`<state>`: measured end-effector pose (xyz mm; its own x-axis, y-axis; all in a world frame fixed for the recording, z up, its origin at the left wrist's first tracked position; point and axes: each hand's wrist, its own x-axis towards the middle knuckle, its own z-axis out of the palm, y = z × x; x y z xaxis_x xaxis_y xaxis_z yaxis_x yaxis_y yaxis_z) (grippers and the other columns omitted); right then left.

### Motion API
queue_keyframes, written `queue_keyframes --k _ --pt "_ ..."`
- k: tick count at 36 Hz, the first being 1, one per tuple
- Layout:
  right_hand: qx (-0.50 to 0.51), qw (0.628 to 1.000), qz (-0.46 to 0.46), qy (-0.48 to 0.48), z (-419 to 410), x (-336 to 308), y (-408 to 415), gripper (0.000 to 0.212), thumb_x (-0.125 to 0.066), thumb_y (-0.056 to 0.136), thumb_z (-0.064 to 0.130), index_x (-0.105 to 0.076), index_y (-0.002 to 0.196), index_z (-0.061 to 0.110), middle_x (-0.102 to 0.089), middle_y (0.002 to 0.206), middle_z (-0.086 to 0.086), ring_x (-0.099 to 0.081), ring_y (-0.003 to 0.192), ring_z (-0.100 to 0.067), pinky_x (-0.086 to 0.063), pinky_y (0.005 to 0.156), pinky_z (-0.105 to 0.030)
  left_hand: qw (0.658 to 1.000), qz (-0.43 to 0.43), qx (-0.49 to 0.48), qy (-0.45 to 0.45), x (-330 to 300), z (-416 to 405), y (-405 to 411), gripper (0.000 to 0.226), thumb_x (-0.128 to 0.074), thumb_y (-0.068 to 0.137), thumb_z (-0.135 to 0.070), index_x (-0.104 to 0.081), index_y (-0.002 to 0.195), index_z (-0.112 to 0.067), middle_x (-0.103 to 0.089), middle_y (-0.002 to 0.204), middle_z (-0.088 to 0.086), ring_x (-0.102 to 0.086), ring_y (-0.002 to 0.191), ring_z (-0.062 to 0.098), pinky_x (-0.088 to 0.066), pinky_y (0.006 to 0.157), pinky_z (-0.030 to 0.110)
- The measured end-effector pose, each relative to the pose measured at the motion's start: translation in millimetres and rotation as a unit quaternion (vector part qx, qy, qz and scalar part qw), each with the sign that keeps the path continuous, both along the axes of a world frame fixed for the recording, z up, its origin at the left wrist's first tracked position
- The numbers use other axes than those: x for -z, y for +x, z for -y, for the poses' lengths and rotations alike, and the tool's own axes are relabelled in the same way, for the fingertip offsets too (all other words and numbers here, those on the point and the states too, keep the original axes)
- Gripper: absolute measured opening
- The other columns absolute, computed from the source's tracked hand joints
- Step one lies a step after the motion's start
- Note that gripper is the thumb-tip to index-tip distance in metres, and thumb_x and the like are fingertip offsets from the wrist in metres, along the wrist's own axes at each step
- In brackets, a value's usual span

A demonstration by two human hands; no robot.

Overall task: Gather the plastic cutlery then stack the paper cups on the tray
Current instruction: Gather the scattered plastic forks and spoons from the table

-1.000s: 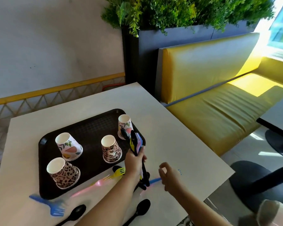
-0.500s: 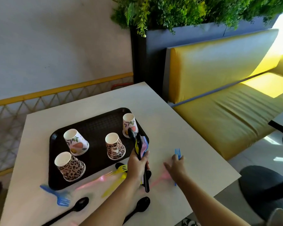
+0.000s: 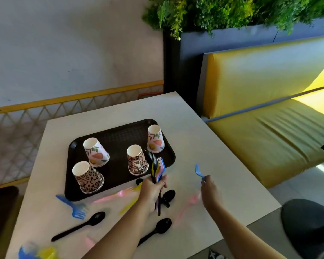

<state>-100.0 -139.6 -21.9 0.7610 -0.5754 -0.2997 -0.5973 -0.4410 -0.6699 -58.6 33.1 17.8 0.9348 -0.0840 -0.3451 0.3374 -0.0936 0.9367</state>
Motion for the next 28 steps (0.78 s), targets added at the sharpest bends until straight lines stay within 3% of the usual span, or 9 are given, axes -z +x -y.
queue_keyframes --k 2,4,7,9,13,17,21,25,28 --pt "-0.022 1.0 -0.015 -0.016 -2 -1 -2 0.018 -0.045 0.096 0.024 -0.045 0.099 0.007 -0.059 0.102 -0.017 -0.052 0.082 -0.03 -0.035 0.066 -0.032 1.0 -0.004 -0.005 -0.006 -2 1 -2 0.024 -0.059 0.091 -0.015 -0.052 0.069 -0.011 -0.049 0.055 0.001 -0.038 0.039 0.003 -0.031 0.043 0.012" --pt "-0.045 0.998 -0.039 -0.019 -7 2 -4 0.039 -0.052 0.092 0.036 -0.043 0.106 0.0 -0.058 0.101 -0.017 -0.056 0.088 -0.032 -0.042 0.071 -0.036 1.0 -0.003 -0.013 -0.017 -3 1 -5 0.025 -0.058 0.092 -0.014 -0.049 0.069 -0.01 -0.045 0.055 0.002 -0.036 0.034 0.0 -0.03 0.04 0.01" --pt "-0.056 0.996 -0.067 -0.012 -17 4 -8 0.06 -0.056 0.086 0.047 -0.034 0.114 -0.001 -0.048 0.089 -0.007 -0.05 0.075 -0.02 -0.043 0.066 -0.031 0.999 0.006 -0.021 -0.023 -5 2 -8 0.024 -0.057 0.093 -0.015 -0.049 0.071 -0.01 -0.042 0.054 -0.001 -0.035 0.036 0.0 -0.03 0.041 0.009" --pt "-0.068 0.996 -0.06 -0.003 -25 3 -11 0.06 -0.063 0.084 0.041 -0.032 0.115 -0.001 -0.048 0.092 -0.01 -0.046 0.077 -0.018 -0.034 0.062 -0.026 0.999 0.002 -0.022 -0.034 -5 1 -11 0.022 -0.056 0.093 -0.016 -0.051 0.073 -0.011 -0.042 0.054 -0.002 -0.034 0.039 0.002 -0.029 0.041 0.011" --pt "-0.104 0.993 -0.056 0.022 -42 3 -18 0.073 -0.071 0.081 0.019 -0.024 0.132 -0.003 -0.038 0.128 -0.019 -0.046 0.11 -0.026 -0.037 0.086 -0.028 0.999 -0.002 -0.011 -0.032 -7 -6 -14 0.023 -0.056 0.093 -0.016 -0.052 0.071 -0.012 -0.042 0.05 -0.006 -0.033 0.042 0.003 -0.028 0.042 0.012" --pt "-0.075 0.995 -0.071 -0.012 -44 5 -15 0.068 -0.055 0.088 0.008 -0.016 0.144 0.0 -0.034 0.139 -0.021 -0.042 0.125 -0.034 -0.035 0.101 -0.036 1.0 -0.013 -0.005 -0.022 -9 -16 -14 0.024 -0.057 0.093 -0.02 -0.052 0.071 -0.012 -0.044 0.051 -0.005 -0.035 0.043 0.006 -0.029 0.042 0.015" --pt "-0.043 0.996 -0.074 -0.034 -46 6 -19 0.047 -0.039 0.091 -0.004 -0.03 0.137 -0.002 -0.045 0.132 -0.024 -0.042 0.123 -0.035 -0.034 0.099 -0.036 1.0 -0.003 -0.011 -0.018 -15 -32 -18 0.024 -0.057 0.093 -0.02 -0.054 0.073 -0.006 -0.051 0.053 0.003 -0.048 0.042 0.011 -0.042 0.046 0.019" --pt "-0.009 0.999 -0.037 -0.02 -48 10 -26 0.054 -0.035 0.093 -0.002 -0.021 0.144 0.006 -0.045 0.134 -0.024 -0.044 0.123 -0.036 -0.037 0.099 -0.041 0.999 -0.017 -0.006 -0.048 -19 -51 -22 0.014 -0.057 0.093 -0.016 -0.053 0.082 -0.008 -0.047 0.055 0.002 -0.04 0.037 0.006 -0.037 0.04 0.017" --pt "0.028 0.999 -0.019 0.029 -52 9 -28 0.059 -0.031 0.096 0.007 -0.008 0.149 0.022 -0.051 0.128 -0.022 -0.057 0.097 -0.035 -0.044 0.077 -0.034 0.998 -0.018 0.001 -0.057 -20 -63 -22 0.017 -0.057 0.093 -0.015 -0.05 0.078 -0.009 -0.04 0.054 0.0 -0.031 0.035 0.004 -0.028 0.038 0.016"
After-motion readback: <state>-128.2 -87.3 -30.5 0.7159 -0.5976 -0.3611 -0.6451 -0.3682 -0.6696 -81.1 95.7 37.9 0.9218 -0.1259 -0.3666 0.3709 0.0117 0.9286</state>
